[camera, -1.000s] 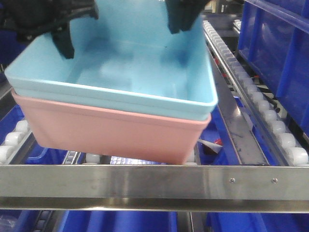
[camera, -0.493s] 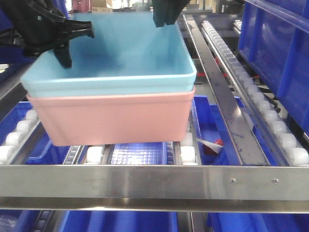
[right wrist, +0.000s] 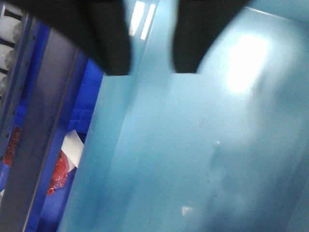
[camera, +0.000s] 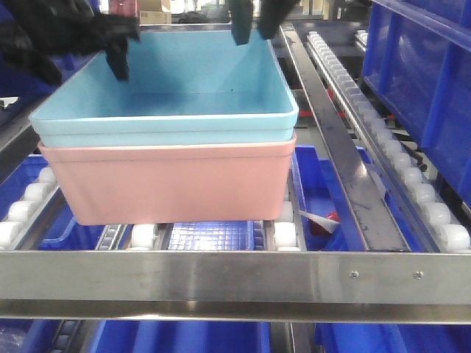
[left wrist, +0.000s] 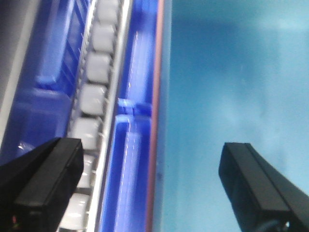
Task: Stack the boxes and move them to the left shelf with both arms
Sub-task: 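Open both grippers and lift them out of the light-blue bin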
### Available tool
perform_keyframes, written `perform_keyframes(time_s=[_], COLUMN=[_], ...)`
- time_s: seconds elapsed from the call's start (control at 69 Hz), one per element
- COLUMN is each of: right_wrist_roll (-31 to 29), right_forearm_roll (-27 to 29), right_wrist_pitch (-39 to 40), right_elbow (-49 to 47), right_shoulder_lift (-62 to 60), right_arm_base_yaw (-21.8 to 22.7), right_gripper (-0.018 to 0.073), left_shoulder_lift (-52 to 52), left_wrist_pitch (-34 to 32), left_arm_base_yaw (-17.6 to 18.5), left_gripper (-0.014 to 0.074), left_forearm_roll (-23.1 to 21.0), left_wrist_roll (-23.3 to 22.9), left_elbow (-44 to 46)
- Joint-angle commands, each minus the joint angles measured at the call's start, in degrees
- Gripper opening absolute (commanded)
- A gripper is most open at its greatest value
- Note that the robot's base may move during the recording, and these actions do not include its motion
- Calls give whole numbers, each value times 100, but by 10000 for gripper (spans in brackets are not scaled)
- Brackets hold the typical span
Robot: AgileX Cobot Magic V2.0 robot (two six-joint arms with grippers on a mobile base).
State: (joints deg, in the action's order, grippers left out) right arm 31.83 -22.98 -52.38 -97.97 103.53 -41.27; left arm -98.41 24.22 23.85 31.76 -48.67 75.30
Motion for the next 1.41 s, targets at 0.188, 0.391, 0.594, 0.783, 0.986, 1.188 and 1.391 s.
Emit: perform_keyframes(time_s=[0.188, 0.391, 0.594, 0.783, 0.986, 1.188, 1.391], right_wrist_roll=[-57, -25, -25, -25, -25, -25, -25], right_forearm_roll=[-272, -272, -272, -280, -285, -292, -375], right_wrist_pitch=[-13, -243, -571, -234, 582, 1525, 2783], right_elbow=[-209, -209, -178, 448, 1836, 3415, 4974], right_shoulder_lift=[-394, -651, -1050, -1661, -2683, -3938, -5228], right_arm_base_yaw=[27, 27, 27, 27, 27, 27, 27], right_gripper=[580, 414, 72, 55, 55, 55, 55], left_shoulder_lift=[950, 1323, 1757, 2238, 2992, 4159, 5318], left_wrist_pitch=[391, 1245, 1857, 2434, 2520, 2244, 1649], left_arm_base_yaw=[196, 684, 1047, 1109, 1109, 1109, 1109], left_gripper=[481, 475, 335, 57, -4, -4, -4], left_forearm_roll=[118, 83, 7, 3, -642, -1483, -2208], left_wrist_roll=[254, 533, 533, 566, 1440, 2530, 3632], left_elbow=[200, 188, 136, -152, -669, -1289, -2151])
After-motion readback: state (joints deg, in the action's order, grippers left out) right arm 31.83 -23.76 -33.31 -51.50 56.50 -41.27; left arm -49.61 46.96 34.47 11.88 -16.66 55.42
